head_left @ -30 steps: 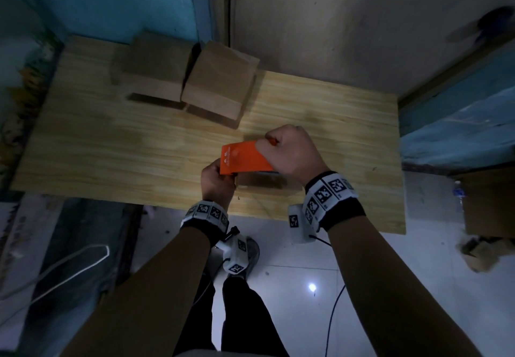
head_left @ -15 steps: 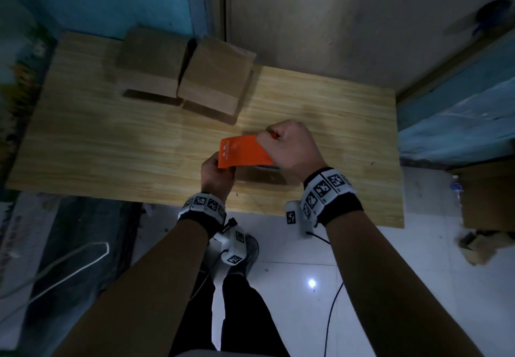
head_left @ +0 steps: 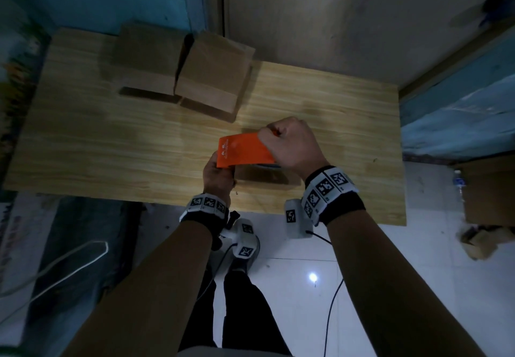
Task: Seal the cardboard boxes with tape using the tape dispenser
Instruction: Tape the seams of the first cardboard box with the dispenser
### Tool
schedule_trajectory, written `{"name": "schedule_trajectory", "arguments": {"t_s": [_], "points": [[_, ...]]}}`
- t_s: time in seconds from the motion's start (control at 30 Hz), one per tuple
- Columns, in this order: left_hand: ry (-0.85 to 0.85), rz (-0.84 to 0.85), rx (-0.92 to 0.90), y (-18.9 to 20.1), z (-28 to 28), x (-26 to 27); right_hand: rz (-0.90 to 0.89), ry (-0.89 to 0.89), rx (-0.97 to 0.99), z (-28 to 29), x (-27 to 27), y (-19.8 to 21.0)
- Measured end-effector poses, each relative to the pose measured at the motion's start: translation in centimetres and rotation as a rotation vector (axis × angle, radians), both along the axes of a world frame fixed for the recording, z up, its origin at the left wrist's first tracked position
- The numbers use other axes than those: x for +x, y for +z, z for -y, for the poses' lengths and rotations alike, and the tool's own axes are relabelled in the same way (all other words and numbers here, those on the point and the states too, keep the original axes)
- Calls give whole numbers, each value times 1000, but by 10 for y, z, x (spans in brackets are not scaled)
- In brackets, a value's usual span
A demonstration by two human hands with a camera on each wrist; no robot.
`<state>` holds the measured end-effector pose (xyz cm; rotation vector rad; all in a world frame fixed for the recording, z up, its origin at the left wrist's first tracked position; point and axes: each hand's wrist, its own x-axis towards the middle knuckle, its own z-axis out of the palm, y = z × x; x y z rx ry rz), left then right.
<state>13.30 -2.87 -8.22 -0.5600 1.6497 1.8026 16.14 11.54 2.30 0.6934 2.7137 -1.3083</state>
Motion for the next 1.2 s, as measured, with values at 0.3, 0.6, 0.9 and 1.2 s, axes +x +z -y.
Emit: {"name": "schedule_trajectory", "arguments": {"t_s": [0.3,0.6,0.9,1.2], "points": [[-215,-317,-78,-5,13,9,-13,-8,3,3,1,1],[-333,-288,-25,13,16,22,4,-2,28,2,2,6],[-463,-537,-82,-12,16,18,5,3,21,0,3,4],[-561,-502,-84,1,12,17,13,5,15,-2,2,3]]}}
